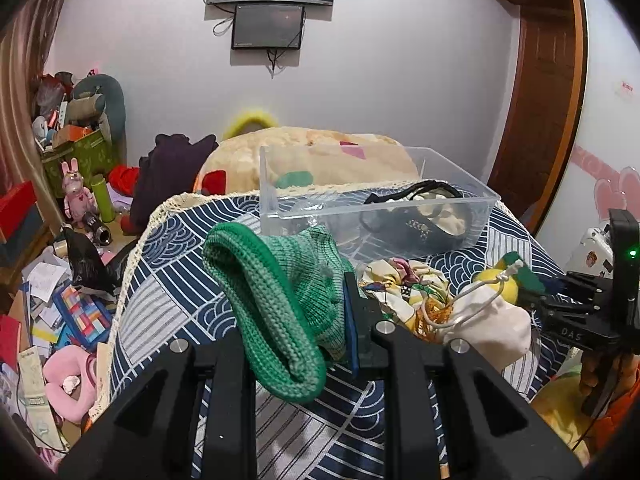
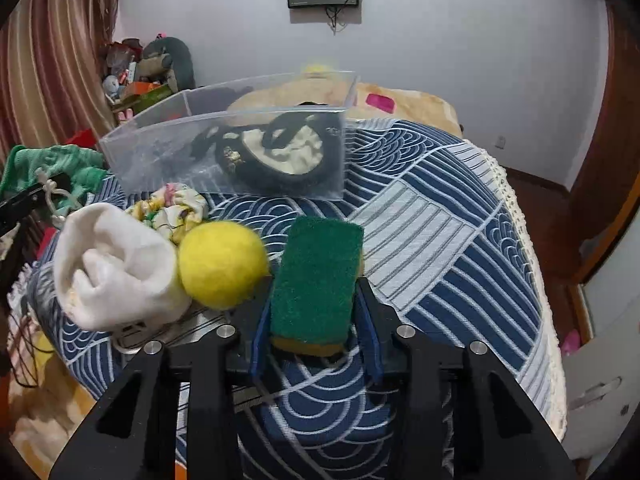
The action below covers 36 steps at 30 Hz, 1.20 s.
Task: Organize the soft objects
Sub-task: 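Grasp the green knit glove with the left tool while the right tool grasps the green-yellow sponge, then lower the glove into the clear box with the left tool while the right tool drops the sponge in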
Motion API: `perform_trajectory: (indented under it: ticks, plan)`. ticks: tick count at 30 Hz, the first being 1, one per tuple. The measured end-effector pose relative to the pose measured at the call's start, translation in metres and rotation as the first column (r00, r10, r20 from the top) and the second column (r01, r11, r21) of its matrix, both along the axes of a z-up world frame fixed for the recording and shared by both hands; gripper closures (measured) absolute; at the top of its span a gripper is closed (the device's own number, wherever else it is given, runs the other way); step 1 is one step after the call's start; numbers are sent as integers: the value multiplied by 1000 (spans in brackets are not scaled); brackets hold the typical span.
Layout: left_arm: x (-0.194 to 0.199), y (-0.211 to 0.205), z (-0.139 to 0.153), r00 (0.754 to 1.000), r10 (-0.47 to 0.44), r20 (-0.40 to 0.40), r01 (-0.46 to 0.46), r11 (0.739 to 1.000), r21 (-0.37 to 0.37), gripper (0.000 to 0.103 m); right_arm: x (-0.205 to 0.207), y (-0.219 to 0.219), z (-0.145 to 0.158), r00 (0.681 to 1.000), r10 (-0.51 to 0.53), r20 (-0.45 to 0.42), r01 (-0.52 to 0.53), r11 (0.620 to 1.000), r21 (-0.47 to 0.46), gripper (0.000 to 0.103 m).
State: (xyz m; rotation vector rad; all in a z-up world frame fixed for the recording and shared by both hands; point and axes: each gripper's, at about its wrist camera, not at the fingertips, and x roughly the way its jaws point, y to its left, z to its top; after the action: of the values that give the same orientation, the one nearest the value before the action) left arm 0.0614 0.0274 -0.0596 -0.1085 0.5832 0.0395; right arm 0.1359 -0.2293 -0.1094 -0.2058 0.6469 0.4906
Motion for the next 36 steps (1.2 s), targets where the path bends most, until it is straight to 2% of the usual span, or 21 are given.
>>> perform_trajectory:
  ticks: [11,17,22,28,36]
  plan:
    - [15,9,29,997,17,76,-18,1000,7,82,-9,-6,46,992,-20,128,14,999,46,71]
    - [32,10,45,993,16,117,-18,1000,20,82,0,11,71,976,-15,217,3,999,54,70]
    - [51,6,49,992,4,124,-8,1000,30,82,10,29,87,967,6,255,-26,997,76,70]
    - [76,3,44,994,-11,111,9,1000,23,82,27,48,93,965,39,259,-62,995,81,70]
    - [110,-1,31,997,-57,43,58,998,-19,82,50,76,85,972,84,220,-98,994,53,70]
